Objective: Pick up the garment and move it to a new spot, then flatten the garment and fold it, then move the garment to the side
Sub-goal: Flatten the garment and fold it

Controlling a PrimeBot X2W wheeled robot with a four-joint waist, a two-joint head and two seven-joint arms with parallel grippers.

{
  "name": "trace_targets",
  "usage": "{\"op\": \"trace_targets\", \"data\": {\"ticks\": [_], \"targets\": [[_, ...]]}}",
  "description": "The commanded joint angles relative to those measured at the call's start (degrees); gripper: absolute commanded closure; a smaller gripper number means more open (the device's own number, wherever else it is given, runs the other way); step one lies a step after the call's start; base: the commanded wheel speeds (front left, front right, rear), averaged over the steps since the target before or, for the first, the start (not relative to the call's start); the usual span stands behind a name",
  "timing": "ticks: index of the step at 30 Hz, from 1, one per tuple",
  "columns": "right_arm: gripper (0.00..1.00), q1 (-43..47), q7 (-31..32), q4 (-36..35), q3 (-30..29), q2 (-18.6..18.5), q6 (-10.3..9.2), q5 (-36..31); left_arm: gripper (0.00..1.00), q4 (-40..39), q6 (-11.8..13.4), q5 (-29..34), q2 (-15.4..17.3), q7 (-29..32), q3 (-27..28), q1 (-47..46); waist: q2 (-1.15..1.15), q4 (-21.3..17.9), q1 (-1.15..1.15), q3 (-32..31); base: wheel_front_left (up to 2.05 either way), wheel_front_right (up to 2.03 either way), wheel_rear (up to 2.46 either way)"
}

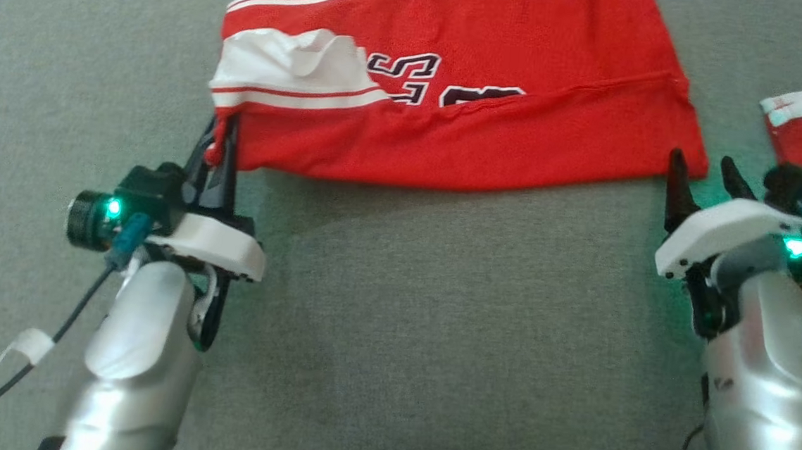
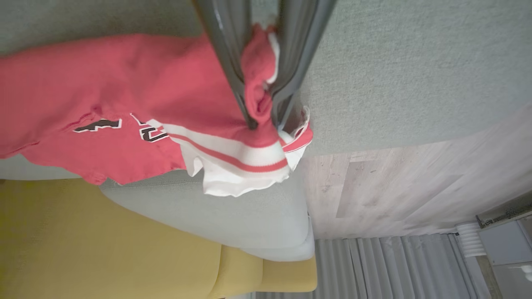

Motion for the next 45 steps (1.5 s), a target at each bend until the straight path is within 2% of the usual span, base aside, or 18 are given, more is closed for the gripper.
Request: {"op": "trace_targets", "data": {"ticks": [1,7,10,11,12,23,32,36,45], "targets": [[0.0,-2.79,1.18,0.46,0.37,0.04,-0.05,-2.53,1.0,-2.08,-0.48,0.63,1.01,-0.7,0.76,-0.57,0.0,0.97,0.0,0.74,0.0,0.0,0.0],[0.0,-7.9,6.12,8.97,-4.99,0.04,-0.05,-11.83,1.0,-2.67,-1.16,1.95,0.46,-0.71,-0.85,-0.96,0.0,2.62,0.0,2.18,0.0,0.0,0.0],[0.0,-9.21,7.27,12.12,-5.88,0.04,-0.05,-14.48,1.0,-2.95,-1.18,2.32,0.36,-0.71,-1.1,-1.13,0.0,3.13,0.0,2.54,0.0,0.0,0.0],[0.28,-9.55,7.6,13.22,-5.86,0.04,-0.05,-14.85,1.0,-2.86,-1.19,2.44,0.43,-0.71,-1.16,-1.17,0.0,3.22,0.0,2.59,0.0,0.0,0.0],[1.0,-9.85,7.8,14.21,-5.73,0.04,-0.05,-15.15,1.0,-2.67,-1.17,2.54,0.54,-0.71,-1.19,-1.22,0.0,3.27,0.0,2.57,0.0,0.0,0.0],[1.0,-9.13,3.06,18.1,-5.26,0.04,-0.05,-16.86,1.0,2.57,-0.38,3.16,3.3,-0.45,-1.14,0.33,0.0,0.66,0.0,-1.67,0.0,0.0,0.0],[1.0,-3.57,1.91,18.7,-4.21,0.04,-0.05,-15.67,1.0,6.32,-1.62,2.59,5.71,2.69,-2.39,6.07,0.0,-1.86,0.0,-9.65,0.0,0.0,0.0],[1.0,0.19,3.77,16.29,-3.59,0.04,-0.05,-14.0,1.0,4.66,-2.63,1.61,6.57,5.89,-3.15,10.18,0.0,-2.52,0.0,-12.32,0.0,0.0,0.0],[1.0,8.75,9.77,6.7,-2.5,0.04,-0.05,-10.76,1.0,-2.77,-2.23,0.2,7.34,10.44,-3.83,16.07,0.0,-2.29,0.0,-14.19,0.0,0.0,0.0]]}}
